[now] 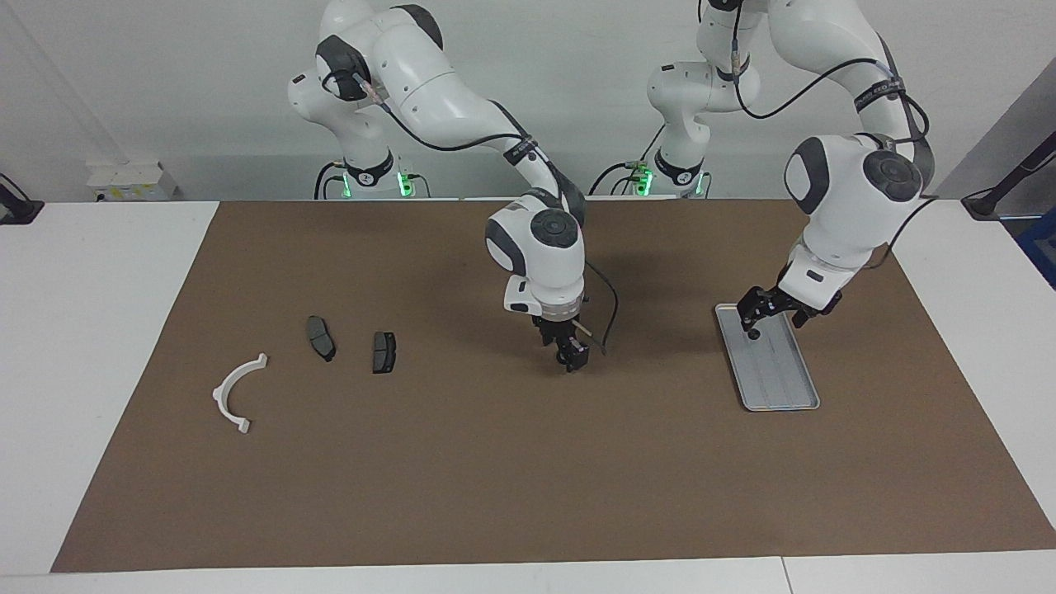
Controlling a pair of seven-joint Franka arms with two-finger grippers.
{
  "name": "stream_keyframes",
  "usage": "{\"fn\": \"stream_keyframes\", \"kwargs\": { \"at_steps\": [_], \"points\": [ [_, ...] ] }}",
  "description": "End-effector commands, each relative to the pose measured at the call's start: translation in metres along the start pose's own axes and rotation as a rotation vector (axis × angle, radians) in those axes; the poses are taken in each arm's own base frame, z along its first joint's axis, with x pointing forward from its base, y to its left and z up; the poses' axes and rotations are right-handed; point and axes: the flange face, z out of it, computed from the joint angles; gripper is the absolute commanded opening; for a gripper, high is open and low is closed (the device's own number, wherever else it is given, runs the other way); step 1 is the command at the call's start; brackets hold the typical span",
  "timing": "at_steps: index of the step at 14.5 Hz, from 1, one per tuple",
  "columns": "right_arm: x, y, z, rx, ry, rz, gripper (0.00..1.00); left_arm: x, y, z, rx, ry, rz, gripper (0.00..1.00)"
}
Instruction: Pick bearing gear from pile to tray
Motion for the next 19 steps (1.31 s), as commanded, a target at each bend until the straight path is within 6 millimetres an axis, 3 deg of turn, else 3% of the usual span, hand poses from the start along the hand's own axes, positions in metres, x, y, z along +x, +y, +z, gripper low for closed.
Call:
{"fn": "stream_keyframes", "kwargs": {
  "at_steps": [1,6,9,11,13,18,19],
  "points": [
    [0.048,-0.01,-0.032,-0.009,0.025,0.004,1.0,-0.007,0.059,0.015,-0.016,0.022,-0.099,1.0],
    [0.131,-0.002,-0.088,-0.009,0.024,-0.119,1.0,-0.04,0.133,0.05,-0.042,0.058,-0.199,1.0],
    [0.182,0.009,-0.116,0.008,-0.007,-0.221,1.0,-0.053,0.202,0.113,-0.02,0.097,-0.24,1.0],
    [0.224,0.023,-0.128,-0.005,-0.004,-0.369,1.0,-0.058,0.224,0.13,-0.002,0.117,-0.243,1.0],
    [0.265,0.038,-0.136,-0.016,-0.004,-0.52,1.0,-0.076,0.256,0.147,0.001,0.099,-0.223,1.0],
    [0.332,0.074,-0.145,-0.051,-0.025,-0.772,1.0,-0.087,0.282,0.152,-0.007,0.104,-0.242,0.98],
    [0.337,0.076,-0.145,-0.054,-0.028,-0.801,1.0,-0.089,0.283,0.152,-0.009,0.104,-0.241,0.96]
  ]
}}
